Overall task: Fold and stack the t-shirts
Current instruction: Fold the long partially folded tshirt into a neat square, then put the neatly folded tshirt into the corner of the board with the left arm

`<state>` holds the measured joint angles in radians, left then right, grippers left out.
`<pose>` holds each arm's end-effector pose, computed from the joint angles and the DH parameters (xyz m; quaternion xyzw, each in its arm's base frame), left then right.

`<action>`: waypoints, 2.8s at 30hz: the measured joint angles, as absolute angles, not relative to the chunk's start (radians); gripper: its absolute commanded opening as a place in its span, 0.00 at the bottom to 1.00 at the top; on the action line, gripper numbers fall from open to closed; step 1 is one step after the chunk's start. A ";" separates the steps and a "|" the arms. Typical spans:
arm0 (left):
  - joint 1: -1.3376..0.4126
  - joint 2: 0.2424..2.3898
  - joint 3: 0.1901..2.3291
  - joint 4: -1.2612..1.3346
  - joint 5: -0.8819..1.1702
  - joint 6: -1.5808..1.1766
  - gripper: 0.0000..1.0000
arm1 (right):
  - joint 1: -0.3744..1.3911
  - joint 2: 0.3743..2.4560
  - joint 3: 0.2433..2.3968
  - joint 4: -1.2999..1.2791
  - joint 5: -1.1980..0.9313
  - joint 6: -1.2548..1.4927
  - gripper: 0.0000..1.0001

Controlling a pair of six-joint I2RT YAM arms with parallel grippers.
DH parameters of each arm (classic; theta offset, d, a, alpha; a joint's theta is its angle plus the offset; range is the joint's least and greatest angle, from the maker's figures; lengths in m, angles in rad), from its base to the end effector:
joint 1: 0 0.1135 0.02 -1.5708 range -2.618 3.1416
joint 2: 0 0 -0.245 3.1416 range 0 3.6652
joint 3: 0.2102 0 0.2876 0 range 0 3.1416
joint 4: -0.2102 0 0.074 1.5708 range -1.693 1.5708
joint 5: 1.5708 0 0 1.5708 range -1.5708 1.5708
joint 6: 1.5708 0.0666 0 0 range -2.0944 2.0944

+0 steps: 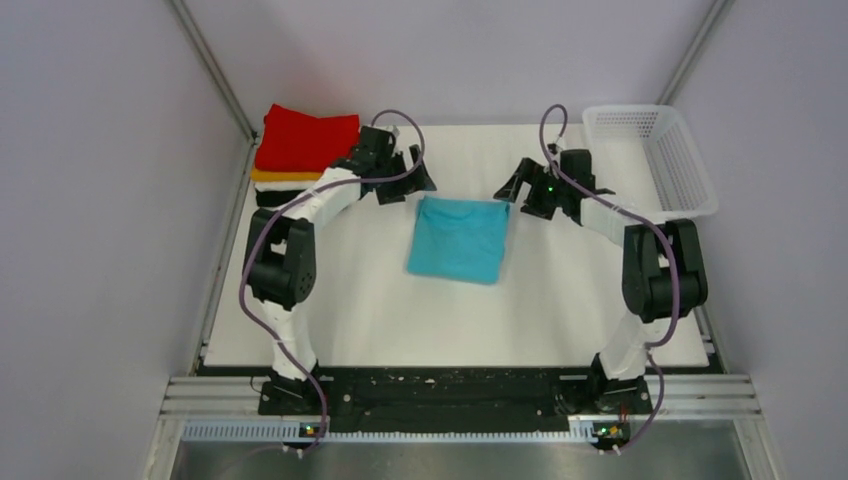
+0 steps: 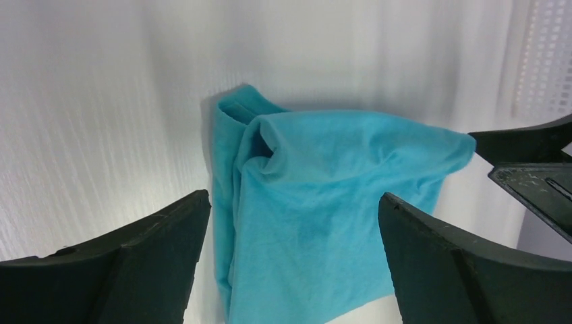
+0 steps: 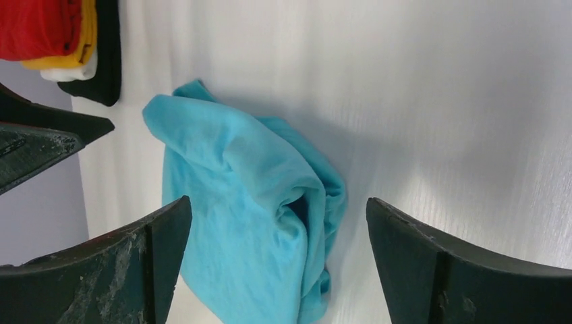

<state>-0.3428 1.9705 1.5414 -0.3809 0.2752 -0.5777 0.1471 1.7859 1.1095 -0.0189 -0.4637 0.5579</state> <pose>0.4566 -0.1822 0.1767 -0.0572 0.9194 -0.2775 0.2729 0.4227 0.0927 0.1380 0.0844 0.8828 0.3377 0.3153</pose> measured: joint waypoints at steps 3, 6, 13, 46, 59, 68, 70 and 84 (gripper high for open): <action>-0.340 1.940 1.532 -0.358 0.315 -0.575 0.99 | 0.148 1.739 1.083 -0.004 -0.461 0.560 0.99; -0.347 1.906 1.492 -0.325 0.390 -0.577 0.99 | 0.161 1.649 1.009 0.025 -0.487 0.564 0.99; -0.395 1.994 1.558 -0.304 0.537 -0.577 0.99 | 0.213 1.651 0.976 0.148 -0.621 0.616 0.99; -0.277 1.939 1.497 -0.349 0.301 -0.553 0.99 | 0.152 1.699 0.968 0.038 -0.392 0.576 0.99; -0.411 2.101 1.563 -0.423 0.310 -0.412 0.84 | 0.147 1.279 0.736 -0.120 -0.229 0.527 0.99; -0.542 2.189 1.670 -0.500 0.106 -0.421 0.00 | 0.147 0.998 0.666 -0.236 -0.096 0.496 0.99; -0.582 2.204 1.707 -0.533 0.015 -0.431 0.00 | 0.147 0.957 0.666 -0.249 -0.063 0.489 0.99; -0.604 2.241 1.802 -0.596 -0.485 -0.171 0.00 | 0.146 0.871 0.632 -0.302 0.076 0.453 0.99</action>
